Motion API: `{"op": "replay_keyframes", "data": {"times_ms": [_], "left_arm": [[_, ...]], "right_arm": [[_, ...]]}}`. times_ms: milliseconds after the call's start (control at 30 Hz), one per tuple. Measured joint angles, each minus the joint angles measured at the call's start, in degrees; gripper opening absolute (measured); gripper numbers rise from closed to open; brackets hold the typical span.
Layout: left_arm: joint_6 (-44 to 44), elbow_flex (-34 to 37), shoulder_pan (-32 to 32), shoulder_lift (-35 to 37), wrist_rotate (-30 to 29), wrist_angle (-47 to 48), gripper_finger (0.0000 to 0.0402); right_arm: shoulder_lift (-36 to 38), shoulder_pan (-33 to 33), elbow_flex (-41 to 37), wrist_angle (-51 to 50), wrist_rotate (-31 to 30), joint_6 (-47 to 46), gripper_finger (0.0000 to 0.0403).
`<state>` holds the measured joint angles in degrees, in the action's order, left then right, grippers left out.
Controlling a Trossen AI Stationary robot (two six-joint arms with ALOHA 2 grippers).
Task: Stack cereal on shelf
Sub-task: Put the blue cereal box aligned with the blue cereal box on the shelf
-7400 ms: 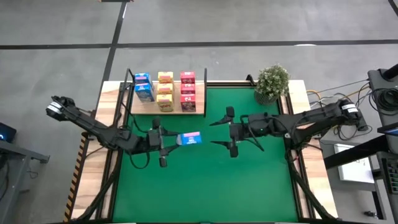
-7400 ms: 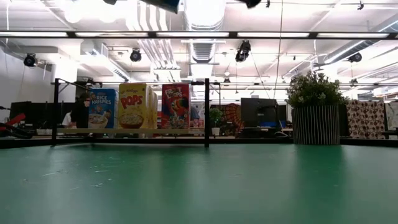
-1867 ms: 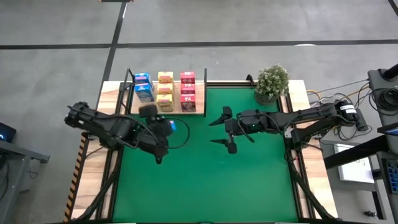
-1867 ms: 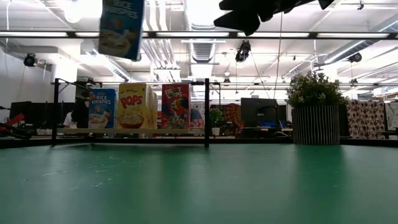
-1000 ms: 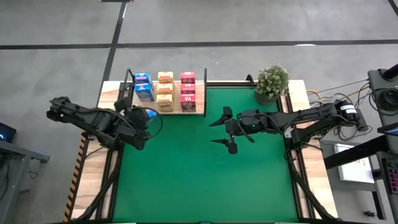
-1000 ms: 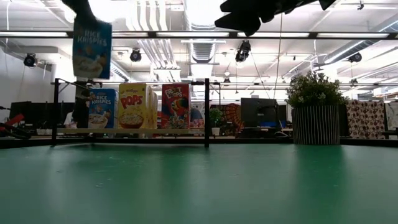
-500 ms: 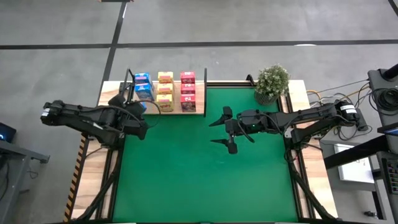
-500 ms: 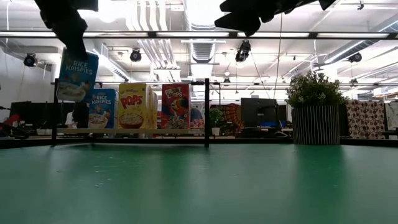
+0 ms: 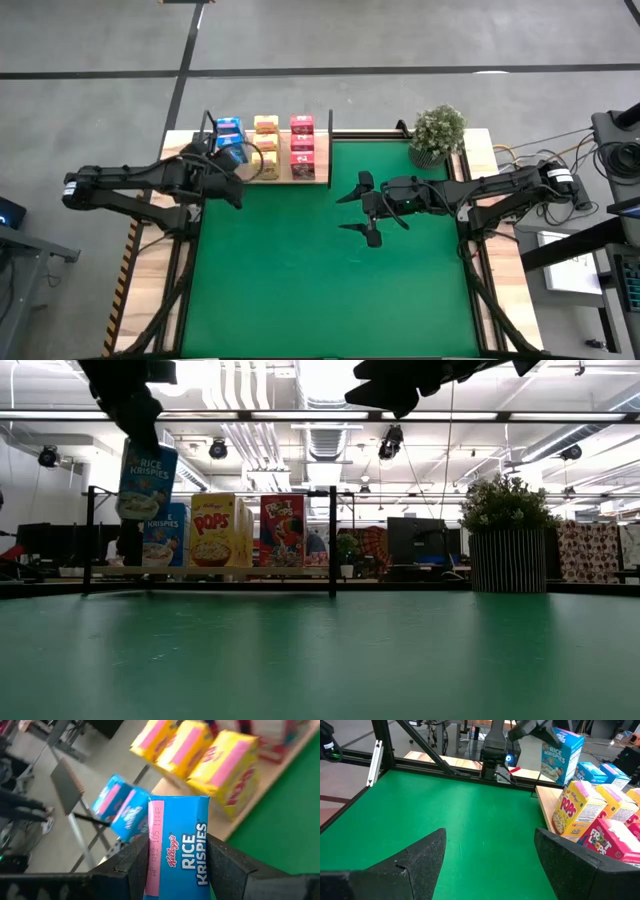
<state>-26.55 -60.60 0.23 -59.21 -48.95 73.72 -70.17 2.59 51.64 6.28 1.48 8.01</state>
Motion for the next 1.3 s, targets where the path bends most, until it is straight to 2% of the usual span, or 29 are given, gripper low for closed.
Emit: {"op": "replay_keyframes", "data": {"times_ms": [233,633,933,1300], "left_arm": [[4.1,2.47,4.63,2.25,0.4,-3.5,0.0157],[4.84,16.3,6.03,6.87,2.01,-16.67,0.0157],[4.28,15.66,6.32,6.47,1.99,-18.44,0.0161],[3.13,19.64,8.85,6.59,1.59,-23.97,0.0184]], "right_arm": [[0.0,0.0,0.0,0.0,0.0,-0.02,0.029],[0.0,0.01,-0.01,0.0,0.0,-0.11,0.029],[-0.11,0.0,-0.02,0.0,0.0,-0.12,0.029],[-0.11,0.01,-0.02,0.0,0.0,-0.61,0.029]]}}
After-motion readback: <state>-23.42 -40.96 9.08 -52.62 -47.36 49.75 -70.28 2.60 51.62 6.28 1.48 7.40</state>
